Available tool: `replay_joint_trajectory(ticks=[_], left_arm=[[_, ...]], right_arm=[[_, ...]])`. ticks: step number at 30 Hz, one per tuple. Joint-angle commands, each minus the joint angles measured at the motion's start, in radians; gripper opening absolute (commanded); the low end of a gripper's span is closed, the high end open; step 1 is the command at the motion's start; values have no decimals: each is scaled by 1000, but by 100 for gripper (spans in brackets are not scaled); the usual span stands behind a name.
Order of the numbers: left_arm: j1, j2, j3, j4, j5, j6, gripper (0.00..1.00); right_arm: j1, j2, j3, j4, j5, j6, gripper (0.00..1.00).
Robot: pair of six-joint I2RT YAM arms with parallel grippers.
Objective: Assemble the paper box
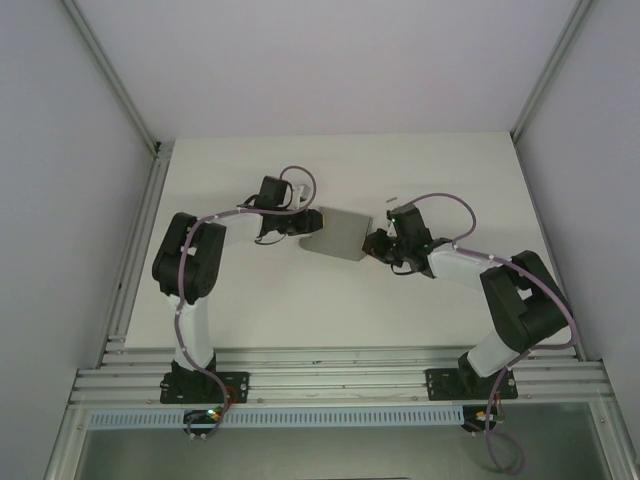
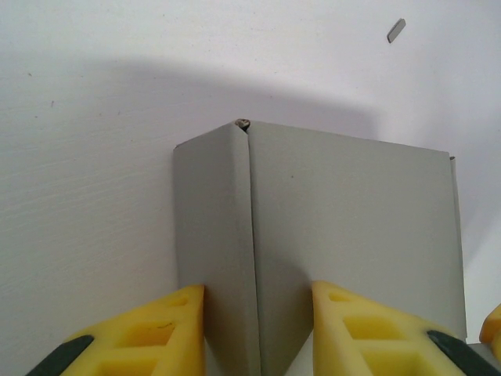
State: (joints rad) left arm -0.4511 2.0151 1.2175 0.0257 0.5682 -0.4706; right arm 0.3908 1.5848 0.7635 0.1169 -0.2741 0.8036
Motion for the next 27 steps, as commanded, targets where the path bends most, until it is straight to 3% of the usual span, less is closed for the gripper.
replay_joint_trajectory(ticks=[1, 3, 6, 14, 22, 27], left_arm=[[-9, 16, -34, -105, -8, 44, 31], [-6, 18, -38, -110, -12, 48, 29], [2, 28, -49, -100, 15, 46, 26], [59, 32, -129, 19, 91, -29, 24], [103, 67, -185, 172, 208, -121, 23], [107, 70, -187, 165, 202, -110, 23]], right_arm=[[-7, 20, 49, -52, 45, -62, 18], [-18, 33, 56, -68, 53, -69, 31], [-31, 50, 52, -34, 36, -74, 41], [-56, 156, 99, 27, -53, -68, 61], [-57, 226, 83, 254, -209, 11, 68], [-52, 227, 82, 331, -273, 15, 68]])
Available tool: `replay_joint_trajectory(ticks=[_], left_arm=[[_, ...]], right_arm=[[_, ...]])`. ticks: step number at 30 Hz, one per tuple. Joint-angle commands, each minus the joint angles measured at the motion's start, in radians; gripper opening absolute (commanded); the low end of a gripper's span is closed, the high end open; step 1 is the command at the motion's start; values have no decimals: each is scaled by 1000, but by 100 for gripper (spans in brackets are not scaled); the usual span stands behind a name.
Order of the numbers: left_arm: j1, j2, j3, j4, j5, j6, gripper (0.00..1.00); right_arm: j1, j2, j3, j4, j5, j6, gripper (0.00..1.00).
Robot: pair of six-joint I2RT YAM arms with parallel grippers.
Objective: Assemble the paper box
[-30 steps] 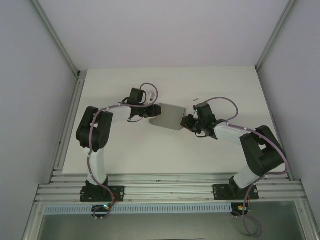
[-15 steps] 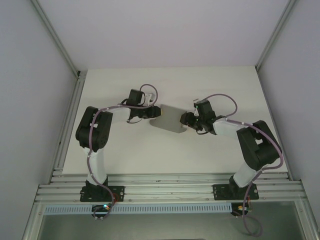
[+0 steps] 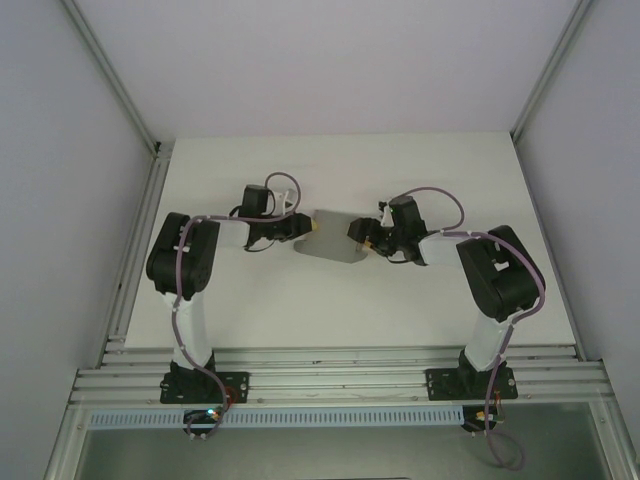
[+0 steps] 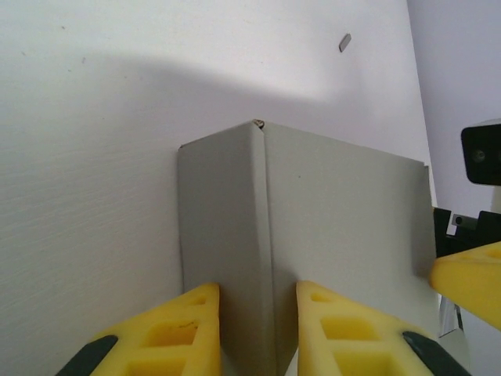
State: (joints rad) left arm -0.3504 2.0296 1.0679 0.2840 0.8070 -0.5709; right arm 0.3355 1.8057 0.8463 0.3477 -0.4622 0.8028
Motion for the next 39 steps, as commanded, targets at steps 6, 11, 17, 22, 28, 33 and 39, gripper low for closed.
replay_joint_trajectory(ticks=[6, 11, 17, 22, 28, 33, 39], left_arm=[[0, 41, -25, -79, -23, 0, 26], [-2, -19, 11, -82, -9, 30, 31], [-1, -184, 76, -287, -131, 210, 83], [-12, -404, 84, -447, -327, 473, 100], [-81, -660, 35, -572, -316, 812, 100], [-301, -808, -47, -760, -374, 1256, 100], [-422, -857, -145, -650, -507, 1416, 100]], right_arm=[[3, -2, -20, 233, -156, 74, 48], [6, -16, -18, 273, -187, 131, 37], [9, -144, 10, -20, -68, 133, 35], [-10, -231, 88, -329, -117, 232, 37], [-71, -249, 137, -590, -257, 364, 30], [-120, -242, 171, -705, -437, 470, 27], [-122, -229, 223, -836, -503, 490, 29]])
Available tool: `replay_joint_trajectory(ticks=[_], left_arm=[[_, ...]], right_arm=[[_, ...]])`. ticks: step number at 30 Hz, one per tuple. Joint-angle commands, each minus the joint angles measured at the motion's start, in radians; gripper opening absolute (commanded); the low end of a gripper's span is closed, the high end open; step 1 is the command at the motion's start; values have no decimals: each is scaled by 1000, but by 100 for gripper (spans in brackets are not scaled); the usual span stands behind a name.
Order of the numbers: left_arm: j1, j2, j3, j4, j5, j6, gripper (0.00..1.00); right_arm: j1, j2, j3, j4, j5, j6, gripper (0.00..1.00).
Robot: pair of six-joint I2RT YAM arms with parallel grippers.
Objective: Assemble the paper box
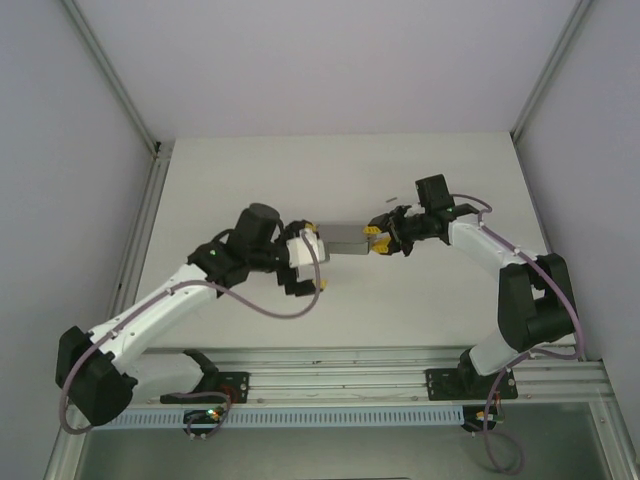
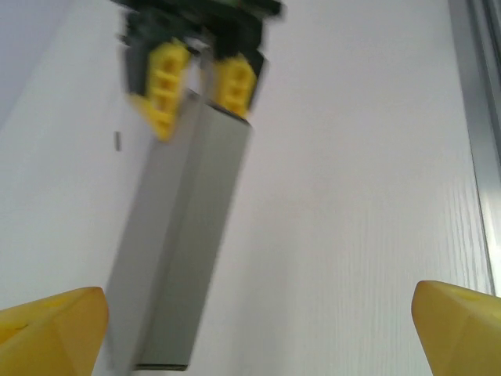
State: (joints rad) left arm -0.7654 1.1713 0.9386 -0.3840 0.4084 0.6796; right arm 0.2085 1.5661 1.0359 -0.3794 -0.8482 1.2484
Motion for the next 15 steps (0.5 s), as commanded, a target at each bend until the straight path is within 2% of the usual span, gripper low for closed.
replay_joint_trajectory(ticks=[1, 5, 8, 15], left_arm=[[-8, 14, -11, 38, -128, 166, 100], [-15, 107, 77, -41, -168, 210, 100], [-20, 167, 101, 21, -240, 202, 100], [-37, 186, 107, 74, -249, 186, 100]], right_arm=[[5, 12, 34, -115, -126, 43, 28], [9, 5, 23, -127, -137, 40, 28], [12, 8, 27, -144, -144, 16, 26], [-1, 11, -5, -129, -149, 31, 23]])
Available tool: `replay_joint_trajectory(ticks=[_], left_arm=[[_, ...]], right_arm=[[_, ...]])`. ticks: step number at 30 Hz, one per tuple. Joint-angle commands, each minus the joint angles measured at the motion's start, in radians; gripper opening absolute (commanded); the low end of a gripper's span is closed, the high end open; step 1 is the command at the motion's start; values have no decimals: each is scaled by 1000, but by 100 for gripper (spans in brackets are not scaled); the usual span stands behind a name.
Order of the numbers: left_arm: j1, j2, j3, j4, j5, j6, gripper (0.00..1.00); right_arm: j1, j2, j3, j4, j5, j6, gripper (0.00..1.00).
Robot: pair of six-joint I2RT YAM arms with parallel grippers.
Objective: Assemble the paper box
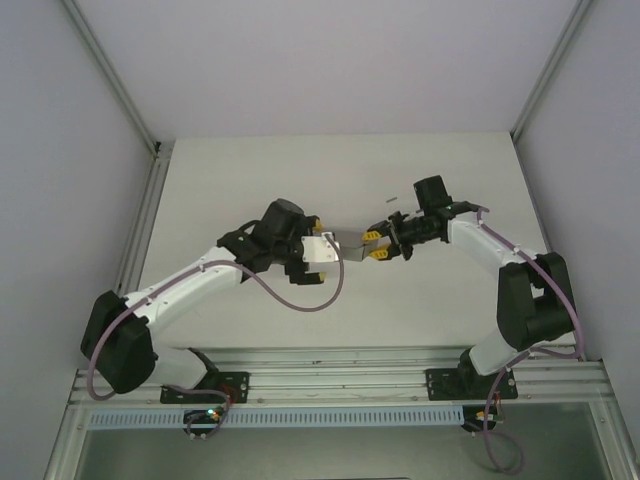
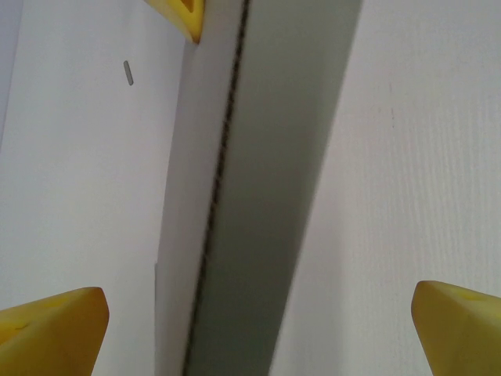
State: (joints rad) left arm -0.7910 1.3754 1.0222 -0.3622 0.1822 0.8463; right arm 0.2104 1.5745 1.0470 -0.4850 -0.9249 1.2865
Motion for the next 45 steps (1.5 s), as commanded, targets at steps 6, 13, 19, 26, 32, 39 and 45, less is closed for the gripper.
replay_joint_trajectory(ticks=[6, 13, 19, 26, 32, 39, 45], left_arm=[[-13, -71, -43, 136, -16, 28, 100], [-17, -21, -43, 140, -38, 21, 100], [-17, -10, -25, 86, -5, 22, 100], [-14, 13, 2, 53, -58, 36, 77], [-13, 13, 3, 110, -64, 36, 55], [-13, 12, 25, 49, -52, 34, 51], [1, 33, 74, -170, 9, -32, 49]], right_arm=[[-6, -1, -37, 68, -95, 61, 22], [-2, -50, -61, 143, -154, 150, 20], [-6, -29, -55, 152, -190, 162, 18], [4, -21, -33, 84, -221, 100, 19], [6, -32, -40, 62, -224, 75, 24], [-11, -80, -44, 36, -146, 29, 63], [-142, -222, -6, -66, 257, -361, 84]])
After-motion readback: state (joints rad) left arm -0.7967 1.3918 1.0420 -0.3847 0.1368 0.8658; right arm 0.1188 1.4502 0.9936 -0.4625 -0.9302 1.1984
